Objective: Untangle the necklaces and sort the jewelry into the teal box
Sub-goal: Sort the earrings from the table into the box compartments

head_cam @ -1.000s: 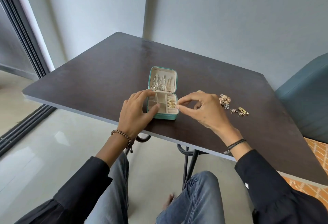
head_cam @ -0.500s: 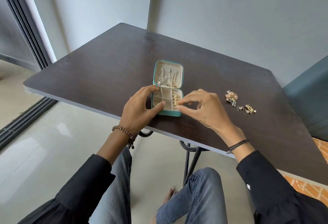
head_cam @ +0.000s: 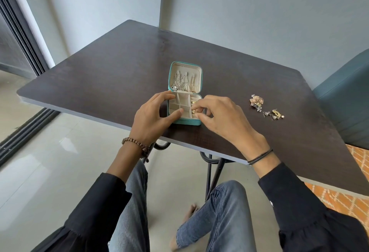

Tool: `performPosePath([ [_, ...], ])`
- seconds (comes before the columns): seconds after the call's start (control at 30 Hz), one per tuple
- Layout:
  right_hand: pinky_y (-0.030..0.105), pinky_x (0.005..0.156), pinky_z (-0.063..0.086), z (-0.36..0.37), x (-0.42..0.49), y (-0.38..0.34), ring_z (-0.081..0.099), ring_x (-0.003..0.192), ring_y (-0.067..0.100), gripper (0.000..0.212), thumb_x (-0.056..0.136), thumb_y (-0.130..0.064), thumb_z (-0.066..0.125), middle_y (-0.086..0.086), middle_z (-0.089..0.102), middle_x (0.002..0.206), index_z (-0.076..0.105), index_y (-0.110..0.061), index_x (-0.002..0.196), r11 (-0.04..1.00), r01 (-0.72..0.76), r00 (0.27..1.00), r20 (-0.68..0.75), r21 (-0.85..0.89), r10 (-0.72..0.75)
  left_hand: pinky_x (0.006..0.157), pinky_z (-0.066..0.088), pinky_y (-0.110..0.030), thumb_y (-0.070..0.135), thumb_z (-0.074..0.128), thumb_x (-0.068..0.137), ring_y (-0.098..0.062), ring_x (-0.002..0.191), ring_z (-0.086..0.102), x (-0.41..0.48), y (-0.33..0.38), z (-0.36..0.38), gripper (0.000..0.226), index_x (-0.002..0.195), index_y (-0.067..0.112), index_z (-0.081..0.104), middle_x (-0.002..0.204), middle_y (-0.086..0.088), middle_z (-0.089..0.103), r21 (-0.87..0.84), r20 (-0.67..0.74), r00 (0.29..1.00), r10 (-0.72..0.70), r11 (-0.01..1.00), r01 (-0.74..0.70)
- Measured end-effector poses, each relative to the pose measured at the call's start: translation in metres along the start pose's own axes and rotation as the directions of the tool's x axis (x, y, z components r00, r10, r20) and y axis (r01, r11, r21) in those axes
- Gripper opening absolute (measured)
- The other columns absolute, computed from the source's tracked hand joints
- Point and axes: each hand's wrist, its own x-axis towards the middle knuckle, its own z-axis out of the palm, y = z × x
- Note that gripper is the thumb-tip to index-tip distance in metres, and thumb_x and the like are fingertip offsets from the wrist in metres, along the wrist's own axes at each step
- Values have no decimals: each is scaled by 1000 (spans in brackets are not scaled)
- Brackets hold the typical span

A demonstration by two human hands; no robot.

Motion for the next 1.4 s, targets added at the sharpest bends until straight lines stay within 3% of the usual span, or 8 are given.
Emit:
performPosePath([
  [0.13, 32, 70, 48, -2, 0, -3, 58, 89, 12, 19, 98, -28, 65, -10, 68, 106, 76, -32, 113, 1000, -18, 999, 26, -15, 19, 84, 41, -11, 44, 68, 89, -6, 118, 54, 0, 0, -1, 46, 128, 21, 59, 143, 9, 53, -3, 3, 1000, -5, 1000, 5],
  [0.4, 37, 74, 42, 4, -7, -12, 63, 109, 21, 23, 102, -32, 56, -12, 63, 120, 64, -34, 124, 988, -106, 994, -33, -117, 102, 77, 32, 0, 44, 68, 88, 5, 110, 47, 0, 1, -1, 46, 128, 22, 59, 143, 11, 53, 1, 10, 1000, -13, 1000, 13],
  [0.63, 39, 61, 54, 19, -24, -16, 63, 99, 22, 30, 101, -15, 54, -8, 62, 118, 69, -29, 122, 991, -79, 990, -128, -106, 65, 76, 33, 1, 45, 68, 88, 7, 110, 46, 0, 0, 0, 46, 128, 23, 58, 143, 12, 53, -1, 15, 1000, -19, 1000, 19],
  [0.83, 23, 51, 42, 31, -31, -15, 62, 93, 19, 26, 97, -10, 58, -3, 68, 113, 72, -17, 118, 993, -93, 975, -208, -79, 75, 78, 34, -1, 46, 68, 88, 8, 110, 46, 0, -1, -1, 47, 128, 24, 58, 142, 14, 52, -10, 14, 1000, -25, 1000, 25],
  [1.07, 21, 48, 46, 39, -40, -14, 61, 92, 19, 29, 90, 1, 64, -1, 68, 117, 73, -11, 116, 990, -45, 972, -234, -132, 12, 79, 33, -1, 46, 68, 87, 7, 111, 47, 1, -1, -1, 47, 127, 24, 59, 142, 14, 53, -9, 5, 1000, -25, 1000, 25],
  [1.17, 28, 67, 60, 42, -38, -12, 61, 105, 16, 27, 98, -5, 55, -2, 64, 123, 71, -11, 120, 993, -92, 963, -249, 75, 108, 80, 34, -2, 46, 68, 87, 6, 112, 47, 1, -1, -1, 47, 127, 24, 59, 142, 14, 53, -20, 9, 1000, -30, 999, 30],
  [1.23, 17, 77, 55, 41, -38, -9, 62, 102, 8, 25, 102, -12, 53, -2, 61, 124, 69, -12, 121, 953, -139, 939, -269, 268, 212, 81, 37, -4, 45, 69, 87, 5, 112, 49, 0, 0, -1, 45, 126, 25, 59, 142, 14, 53, -32, 11, 999, -33, 999, 34],
  [1.4, 0, 67, 42, 32, -40, -3, 62, 84, 2, 23, 102, -21, 59, 0, 71, 113, 73, -11, 118, 877, -222, 928, -184, 425, 324, 80, 39, -4, 42, 69, 89, 3, 113, 50, -1, 1, -1, 42, 125, 24, 60, 141, 14, 53, -51, 2, 999, -40, 998, 40],
])
